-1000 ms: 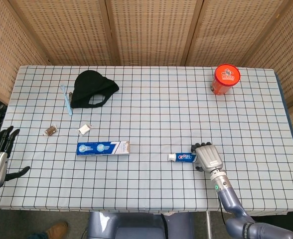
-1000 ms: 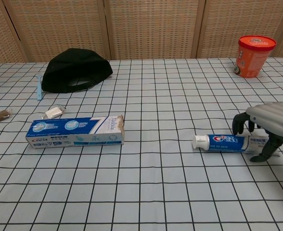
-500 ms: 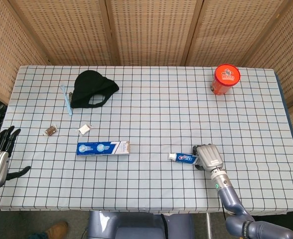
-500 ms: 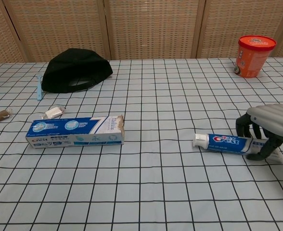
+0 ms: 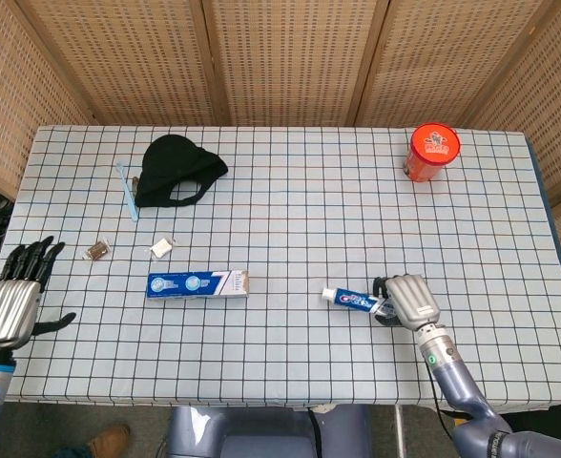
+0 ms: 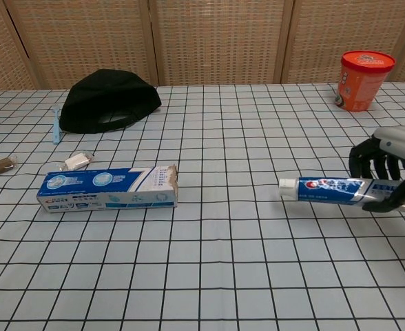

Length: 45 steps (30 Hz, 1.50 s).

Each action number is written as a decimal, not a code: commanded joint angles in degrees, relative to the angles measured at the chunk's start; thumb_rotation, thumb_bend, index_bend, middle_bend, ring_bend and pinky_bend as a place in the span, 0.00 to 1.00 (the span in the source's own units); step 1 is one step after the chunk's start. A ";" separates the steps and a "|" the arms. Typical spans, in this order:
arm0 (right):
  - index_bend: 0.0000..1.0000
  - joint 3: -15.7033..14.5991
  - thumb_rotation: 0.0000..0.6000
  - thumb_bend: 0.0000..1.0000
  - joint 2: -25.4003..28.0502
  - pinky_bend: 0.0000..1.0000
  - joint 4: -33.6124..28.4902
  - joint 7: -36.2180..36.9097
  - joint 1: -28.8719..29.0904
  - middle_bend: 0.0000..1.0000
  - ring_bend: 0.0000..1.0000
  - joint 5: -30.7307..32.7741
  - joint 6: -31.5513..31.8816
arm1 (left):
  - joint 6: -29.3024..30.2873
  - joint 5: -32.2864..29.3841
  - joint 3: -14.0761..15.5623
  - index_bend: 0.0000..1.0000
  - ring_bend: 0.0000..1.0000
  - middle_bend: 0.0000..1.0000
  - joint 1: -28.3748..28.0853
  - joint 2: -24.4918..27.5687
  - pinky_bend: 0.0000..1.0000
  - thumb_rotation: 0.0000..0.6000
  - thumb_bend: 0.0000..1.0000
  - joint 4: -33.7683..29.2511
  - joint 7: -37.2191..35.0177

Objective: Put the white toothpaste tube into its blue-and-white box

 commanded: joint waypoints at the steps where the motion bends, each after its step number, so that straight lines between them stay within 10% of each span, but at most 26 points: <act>1: 0.66 -0.50 1.00 0.63 3.33 0.59 -2.53 4.03 -0.93 0.67 0.60 -2.17 1.12 | -5.95 -0.36 -1.47 0.00 0.00 0.00 -4.90 -2.60 0.00 1.00 0.00 3.16 -0.67; 18: 0.67 -1.53 1.00 0.64 9.81 0.59 -4.67 11.12 -2.37 0.67 0.61 -5.90 3.30 | -22.76 -6.77 -3.11 0.14 0.11 0.03 -19.47 -19.69 0.18 1.00 0.00 15.13 6.93; 38: 0.67 -1.27 1.00 0.63 11.12 0.60 -5.95 11.43 -2.20 0.68 0.61 -5.96 3.79 | -20.64 -15.76 -3.15 0.54 0.47 0.43 -22.53 -30.18 0.52 1.00 0.16 22.37 18.03; 45: 0.67 -0.70 1.00 0.63 12.73 0.60 -7.72 11.42 -2.21 0.68 0.61 -5.94 4.46 | -18.98 -13.98 -4.35 0.56 0.49 0.45 -21.75 -28.32 0.53 1.00 0.18 20.76 9.74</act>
